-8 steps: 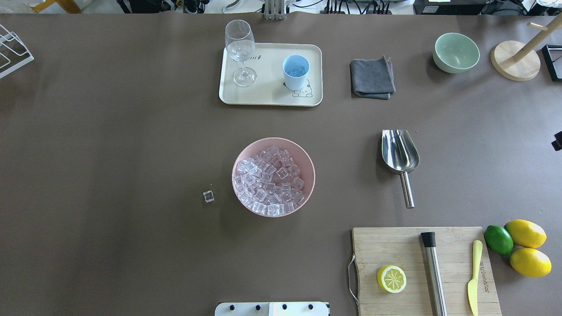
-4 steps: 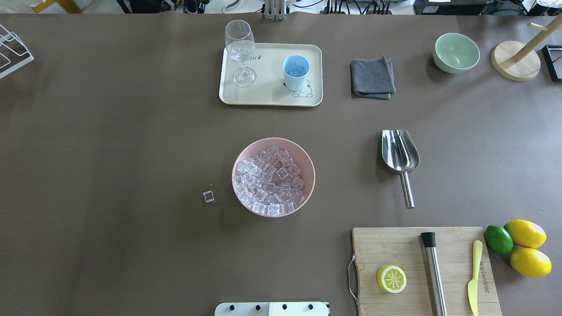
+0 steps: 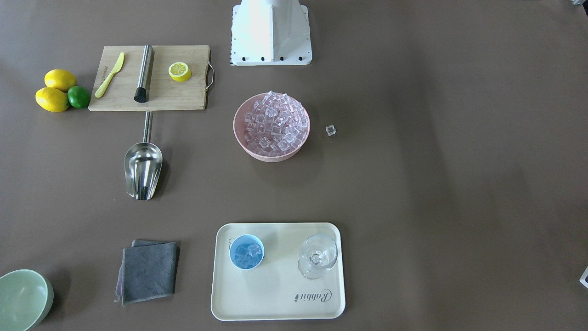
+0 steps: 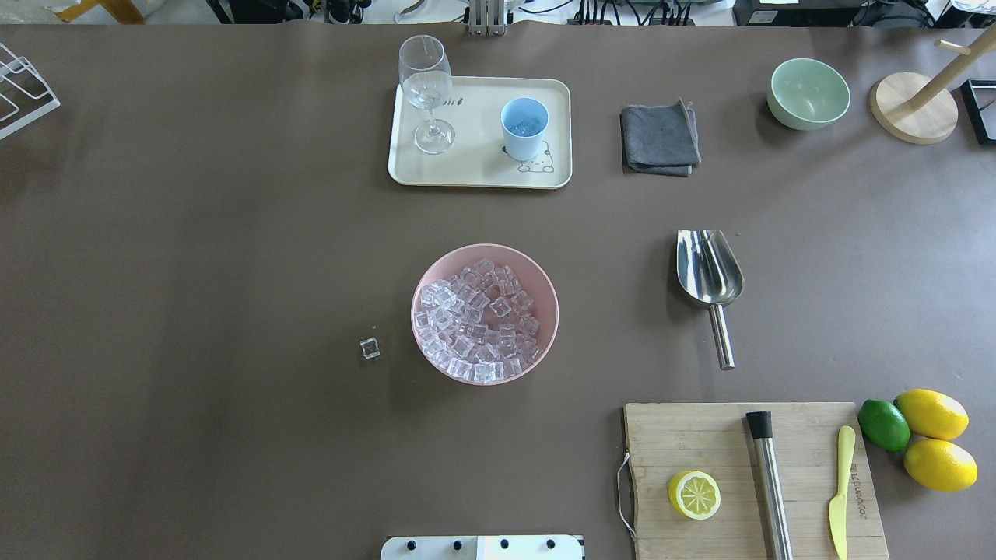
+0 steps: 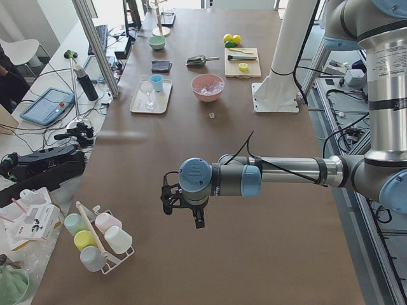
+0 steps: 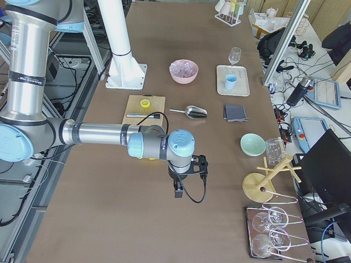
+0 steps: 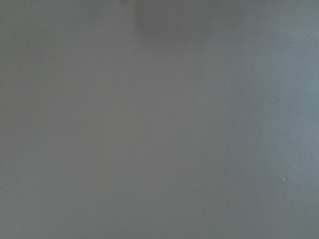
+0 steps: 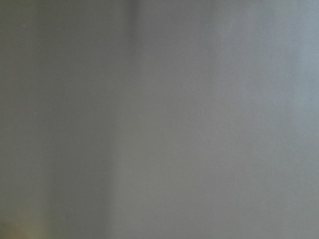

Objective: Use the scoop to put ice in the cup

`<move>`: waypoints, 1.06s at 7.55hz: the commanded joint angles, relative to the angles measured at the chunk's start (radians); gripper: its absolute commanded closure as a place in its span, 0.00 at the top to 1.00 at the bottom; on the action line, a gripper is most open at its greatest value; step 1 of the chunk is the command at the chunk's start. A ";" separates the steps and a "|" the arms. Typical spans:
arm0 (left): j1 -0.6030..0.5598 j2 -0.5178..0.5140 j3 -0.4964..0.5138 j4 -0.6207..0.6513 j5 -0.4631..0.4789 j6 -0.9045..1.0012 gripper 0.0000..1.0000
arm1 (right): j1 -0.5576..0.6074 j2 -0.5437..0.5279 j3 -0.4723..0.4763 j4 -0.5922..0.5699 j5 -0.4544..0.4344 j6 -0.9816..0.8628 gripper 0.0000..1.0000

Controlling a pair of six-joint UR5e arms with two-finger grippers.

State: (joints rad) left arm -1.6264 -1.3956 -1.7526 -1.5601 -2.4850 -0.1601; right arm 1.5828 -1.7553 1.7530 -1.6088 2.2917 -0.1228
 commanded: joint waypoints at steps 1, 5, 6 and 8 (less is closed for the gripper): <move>0.000 0.000 -0.001 0.002 0.000 0.001 0.98 | 0.008 -0.001 -0.018 -0.002 0.051 0.057 1.00; -0.006 0.001 -0.059 0.075 -0.008 0.002 0.98 | 0.008 -0.003 -0.027 -0.002 0.020 0.055 1.00; -0.004 0.000 -0.054 0.080 -0.009 -0.002 0.98 | 0.008 -0.003 -0.030 -0.002 0.018 0.055 1.00; 0.000 -0.025 0.028 0.077 -0.009 -0.007 0.98 | 0.008 -0.004 -0.035 -0.002 0.017 0.054 1.00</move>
State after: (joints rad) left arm -1.6306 -1.3972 -1.7920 -1.4826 -2.4928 -0.1648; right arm 1.5907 -1.7580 1.7225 -1.6107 2.3110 -0.0676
